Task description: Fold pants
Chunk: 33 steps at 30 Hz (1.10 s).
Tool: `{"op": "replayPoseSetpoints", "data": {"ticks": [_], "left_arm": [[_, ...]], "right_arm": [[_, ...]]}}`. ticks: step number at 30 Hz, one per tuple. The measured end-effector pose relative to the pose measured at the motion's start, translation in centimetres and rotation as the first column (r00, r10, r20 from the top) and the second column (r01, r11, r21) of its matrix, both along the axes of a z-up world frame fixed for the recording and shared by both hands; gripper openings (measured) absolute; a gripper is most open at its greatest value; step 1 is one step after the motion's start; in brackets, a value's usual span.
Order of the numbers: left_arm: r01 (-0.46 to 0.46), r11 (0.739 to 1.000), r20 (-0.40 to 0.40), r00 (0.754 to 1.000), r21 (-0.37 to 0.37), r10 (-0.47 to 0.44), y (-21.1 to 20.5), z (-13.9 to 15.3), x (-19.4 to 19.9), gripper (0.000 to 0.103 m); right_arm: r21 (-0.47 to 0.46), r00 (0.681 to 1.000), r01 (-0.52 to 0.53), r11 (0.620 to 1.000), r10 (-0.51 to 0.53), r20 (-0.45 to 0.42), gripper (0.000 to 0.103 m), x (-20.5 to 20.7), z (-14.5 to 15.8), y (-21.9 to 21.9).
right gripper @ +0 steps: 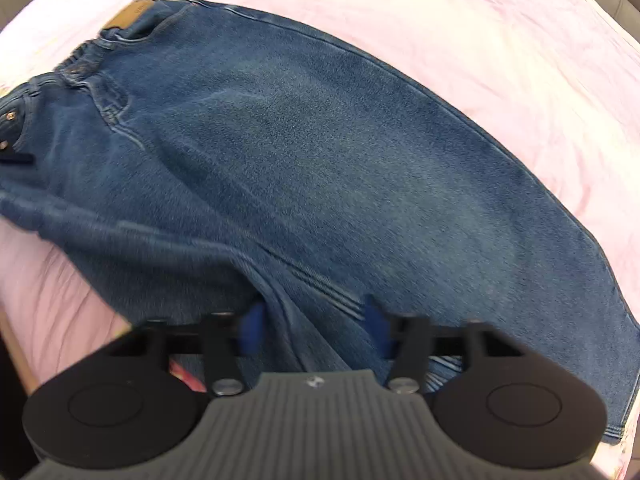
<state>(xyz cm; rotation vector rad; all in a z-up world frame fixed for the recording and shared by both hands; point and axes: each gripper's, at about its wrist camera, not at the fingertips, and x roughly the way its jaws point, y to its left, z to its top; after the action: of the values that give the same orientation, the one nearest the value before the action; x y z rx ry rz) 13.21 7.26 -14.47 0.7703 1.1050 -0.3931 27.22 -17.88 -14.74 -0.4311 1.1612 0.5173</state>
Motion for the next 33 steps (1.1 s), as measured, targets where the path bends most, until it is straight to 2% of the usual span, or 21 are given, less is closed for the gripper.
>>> {"op": "replayPoseSetpoints", "data": {"ticks": [3, 5, 8, 13, 17, 21, 22, 23, 25, 28, 33], "left_arm": [[-0.051, 0.998, 0.005, 0.999, -0.041, 0.052, 0.3, 0.6, 0.7, 0.028], [-0.068, 0.997, 0.014, 0.998, -0.048, 0.069, 0.0, 1.3, 0.6, 0.027], [-0.110, 0.992, 0.017, 0.994, -0.058, 0.111, -0.2, 2.0, 1.0, 0.027], [-0.200, 0.976, 0.013, 0.979, -0.080, 0.202, -0.4, 2.7, 1.7, 0.028], [-0.269, 0.960, 0.003, 0.963, -0.081, 0.270, -0.4, 2.4, 2.3, 0.028], [-0.311, 0.946, -0.004, 0.950, -0.087, 0.312, -0.3, 2.3, 2.6, 0.028], [-0.316, 0.945, -0.001, 0.949, -0.087, 0.317, -0.3, 2.4, 2.6, 0.028], [-0.319, 0.944, 0.004, 0.947, -0.088, 0.321, -0.4, 2.5, 2.5, 0.028], [-0.323, 0.942, 0.014, 0.945, -0.089, 0.326, -0.5, 2.7, 2.3, 0.028], [-0.337, 0.936, 0.028, 0.940, -0.098, 0.341, -0.6, 3.1, 2.1, 0.028], [-0.365, 0.922, 0.041, 0.927, -0.131, 0.373, -0.5, 4.1, 2.5, 0.028]], "right_arm": [[-0.044, 0.998, -0.057, 0.997, 0.056, -0.023, 0.072, -1.5, 0.4, -2.5], [-0.135, 0.997, -0.081, 0.988, 0.081, -0.005, 0.079, -2.8, 0.3, -4.6], [-0.265, 0.994, -0.097, 0.959, 0.105, 0.018, 0.080, -4.5, -0.4, -8.5], [-0.425, 1.000, -0.003, 0.905, 0.012, 0.018, 0.080, -6.1, -2.9, -16.7], [-0.420, 0.985, 0.171, 0.891, -0.162, 0.057, 0.073, -6.4, -4.7, -22.3], [-0.352, 0.974, 0.226, 0.908, -0.201, 0.106, 0.070, -7.0, -5.9, -24.3], [-0.338, 0.974, 0.224, 0.914, -0.197, 0.113, 0.063, -7.2, -5.8, -24.4], [-0.328, 0.974, 0.223, 0.918, -0.196, 0.113, 0.036, -7.6, -5.7, -24.5], [-0.346, 0.975, 0.217, 0.913, -0.186, 0.122, 0.000, -8.4, -5.2, -24.7], [-0.348, 0.971, 0.217, 0.912, -0.165, 0.172, 0.000, -9.4, -4.1, -24.9], [-0.269, 0.927, 0.304, 0.914, -0.219, 0.306, 0.000, -10.1, 0.7, -26.5]]}}
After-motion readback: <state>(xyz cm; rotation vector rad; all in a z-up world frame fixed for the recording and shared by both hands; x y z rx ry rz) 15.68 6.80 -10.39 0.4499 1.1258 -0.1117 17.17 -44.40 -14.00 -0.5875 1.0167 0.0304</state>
